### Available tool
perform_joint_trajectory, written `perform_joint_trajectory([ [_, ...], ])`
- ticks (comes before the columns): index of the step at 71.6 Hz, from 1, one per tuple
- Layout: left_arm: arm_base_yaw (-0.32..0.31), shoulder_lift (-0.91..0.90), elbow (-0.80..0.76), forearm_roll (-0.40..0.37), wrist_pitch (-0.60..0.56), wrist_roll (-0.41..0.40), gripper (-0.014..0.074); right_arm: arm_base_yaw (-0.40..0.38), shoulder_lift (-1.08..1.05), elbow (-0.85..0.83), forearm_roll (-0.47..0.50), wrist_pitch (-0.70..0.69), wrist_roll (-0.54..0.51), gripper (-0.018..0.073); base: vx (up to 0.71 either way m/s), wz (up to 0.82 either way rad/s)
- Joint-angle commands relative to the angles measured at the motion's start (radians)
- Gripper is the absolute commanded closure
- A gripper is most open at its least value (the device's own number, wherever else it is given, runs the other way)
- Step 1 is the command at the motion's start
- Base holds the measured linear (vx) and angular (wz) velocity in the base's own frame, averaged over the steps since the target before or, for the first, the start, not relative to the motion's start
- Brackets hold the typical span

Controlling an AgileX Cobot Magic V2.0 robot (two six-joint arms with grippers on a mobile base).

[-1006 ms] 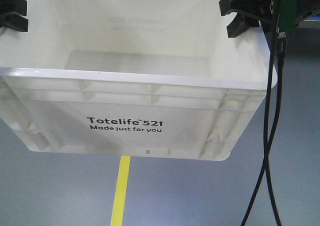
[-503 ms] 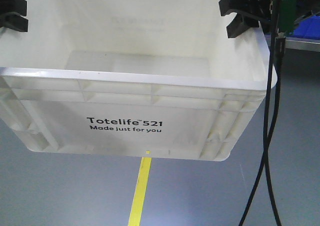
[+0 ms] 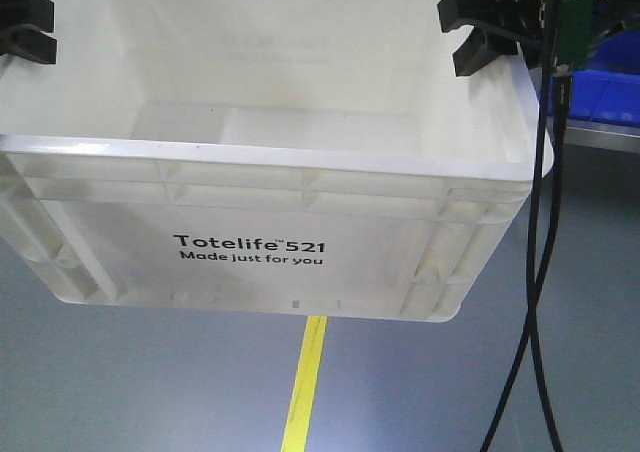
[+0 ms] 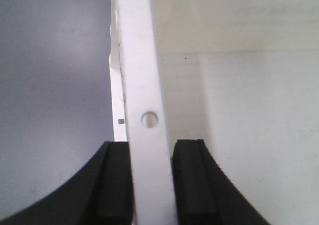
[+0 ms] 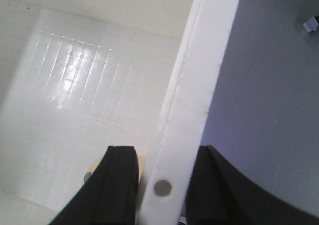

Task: Place moving items into box and shelve
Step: 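Keep both grippers clamped on the tote rims while driving toward the blue-bin rack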

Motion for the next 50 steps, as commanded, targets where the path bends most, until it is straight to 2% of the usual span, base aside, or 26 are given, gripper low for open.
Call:
perform_joint_trajectory([
  [1,-0.006,-0.044,-0.045,-0.059,-0.131,0.003,0.0613,0.004,-0.055,-0.049,0.075,-0.108,-0.042,0.0571,0.49,0.07],
  [50,-0.006,-0.044,-0.045,-0.059,-0.131,0.003,0.0613,0.004,-0.055,-0.049,0.074,-0.109,-0.042,0.0571,0.51,0.06],
])
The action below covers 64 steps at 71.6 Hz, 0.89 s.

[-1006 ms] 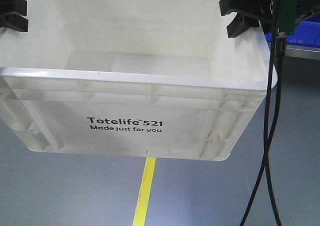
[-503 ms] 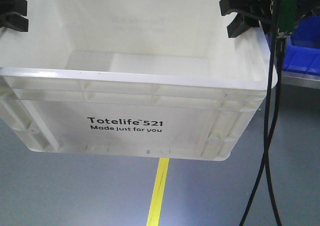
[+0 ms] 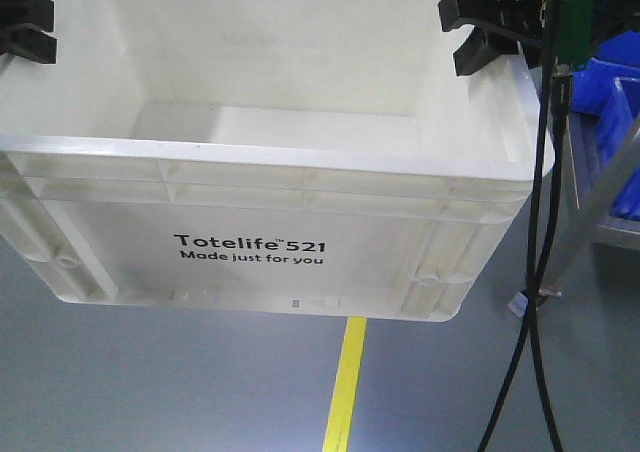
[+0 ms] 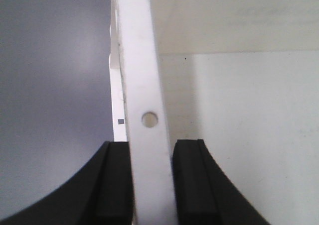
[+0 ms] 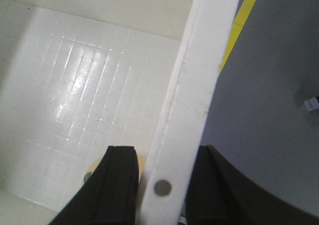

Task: Place moving items into box and shelve
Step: 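Keep both grippers clamped on the tote rims while driving toward the blue-bin rack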

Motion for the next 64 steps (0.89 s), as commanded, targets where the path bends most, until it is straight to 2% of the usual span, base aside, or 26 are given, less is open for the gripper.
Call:
perform_joint_trajectory([
  [1,-0.006,-0.044,-0.045,-0.058,-0.131,0.003,0.0613,0.004,-0.055,-0.049,0.075,-0.109,-0.042,0.0571,0.52,0.06],
  [64,-0.006,-0.044,-0.045,-0.058,-0.131,0.003,0.0613,0.004,-0.055,-0.048,0.075,-0.109,-0.042,0.0571,0.53,-0.06],
])
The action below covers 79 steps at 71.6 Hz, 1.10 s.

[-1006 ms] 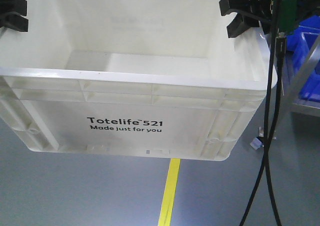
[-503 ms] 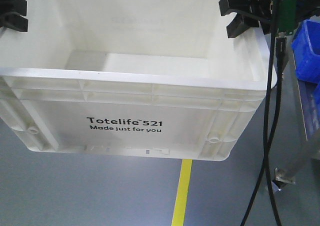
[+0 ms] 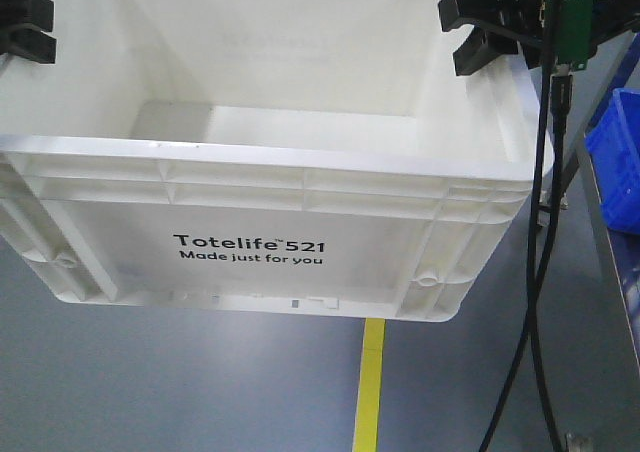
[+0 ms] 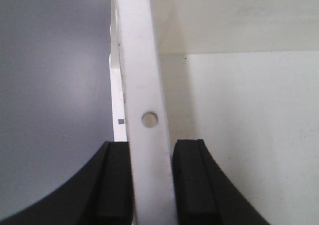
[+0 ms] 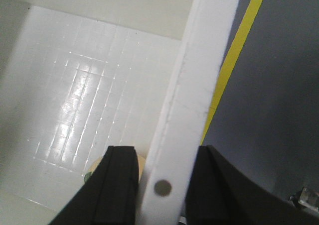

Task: Place moving items into box and shelve
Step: 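Keep both grippers clamped on the tote rims while driving toward the blue-bin rack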

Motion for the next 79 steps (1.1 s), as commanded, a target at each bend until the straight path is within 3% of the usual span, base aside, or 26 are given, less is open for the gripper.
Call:
perform_joint_trajectory([
  [1,-0.006,-0.044,-0.045,-0.06,-0.13,0.003,0.0613,0.004,-0.055,-0.048,0.074,-0.108,-0.042,0.0571,0.52,-0.13],
  [79,-0.006,-0.044,-0.045,-0.06,-0.13,0.003,0.0613,0.004,-0.055,-0.048,0.074,-0.109,-0.042,0.0571,0.54,-0.1],
])
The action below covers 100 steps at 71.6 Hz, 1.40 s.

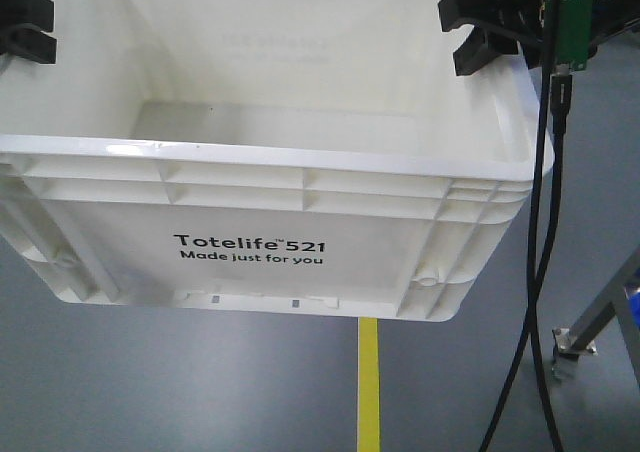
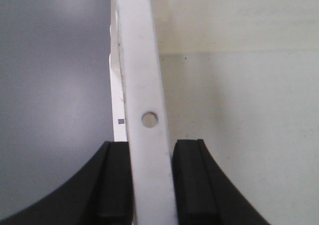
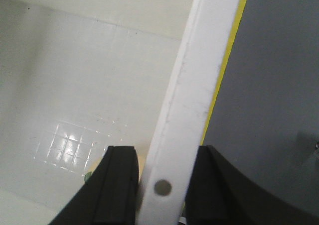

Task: Place moving items into box and shelve
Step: 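Keep both grippers clamped on the tote rims while driving toward the blue-bin rack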

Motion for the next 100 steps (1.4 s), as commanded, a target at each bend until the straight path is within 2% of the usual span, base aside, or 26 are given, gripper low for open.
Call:
perform_joint_trajectory([
  [1,-0.006,-0.044,-0.045,-0.06,-0.13,0.003,0.0613,0.004,-0.055,-0.048,0.074,-0.109,-0.042,0.0571,0.54,-0.08],
  [100,-0.006,-0.044,-0.045,-0.06,-0.13,0.003,0.0613,0.004,-0.055,-0.048,0.074,-0.108,-0.042,0.0571,0.53,-0.06],
])
